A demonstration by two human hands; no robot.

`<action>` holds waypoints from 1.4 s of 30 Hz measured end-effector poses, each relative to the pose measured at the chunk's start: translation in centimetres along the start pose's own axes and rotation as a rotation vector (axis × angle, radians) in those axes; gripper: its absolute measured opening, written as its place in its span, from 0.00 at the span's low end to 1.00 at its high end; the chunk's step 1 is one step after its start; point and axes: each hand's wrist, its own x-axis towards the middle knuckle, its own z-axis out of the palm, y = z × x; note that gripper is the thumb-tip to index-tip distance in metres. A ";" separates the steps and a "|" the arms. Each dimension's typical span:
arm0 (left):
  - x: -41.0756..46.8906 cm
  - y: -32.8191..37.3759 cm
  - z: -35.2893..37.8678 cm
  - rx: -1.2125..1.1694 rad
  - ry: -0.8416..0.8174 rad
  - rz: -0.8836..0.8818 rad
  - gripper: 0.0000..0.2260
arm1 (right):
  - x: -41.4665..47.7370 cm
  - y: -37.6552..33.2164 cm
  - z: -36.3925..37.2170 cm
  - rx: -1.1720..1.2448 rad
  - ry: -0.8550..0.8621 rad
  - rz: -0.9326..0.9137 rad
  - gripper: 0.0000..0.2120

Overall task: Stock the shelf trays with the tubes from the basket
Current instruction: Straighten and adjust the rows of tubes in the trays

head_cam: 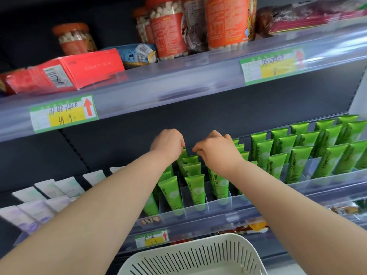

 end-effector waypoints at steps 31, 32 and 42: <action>-2.9 -0.9 -2.2 -0.067 0.038 0.047 0.06 | -1.0 -1.8 -1.1 -0.013 0.003 -0.013 0.13; -3.5 -1.3 -2.5 -0.074 0.037 0.045 0.06 | -1.3 -2.3 -1.1 -0.007 0.006 -0.028 0.13; -7.3 -5.0 -4.2 -0.133 0.073 0.002 0.04 | -3.0 -7.4 0.7 -0.041 -0.058 -0.199 0.11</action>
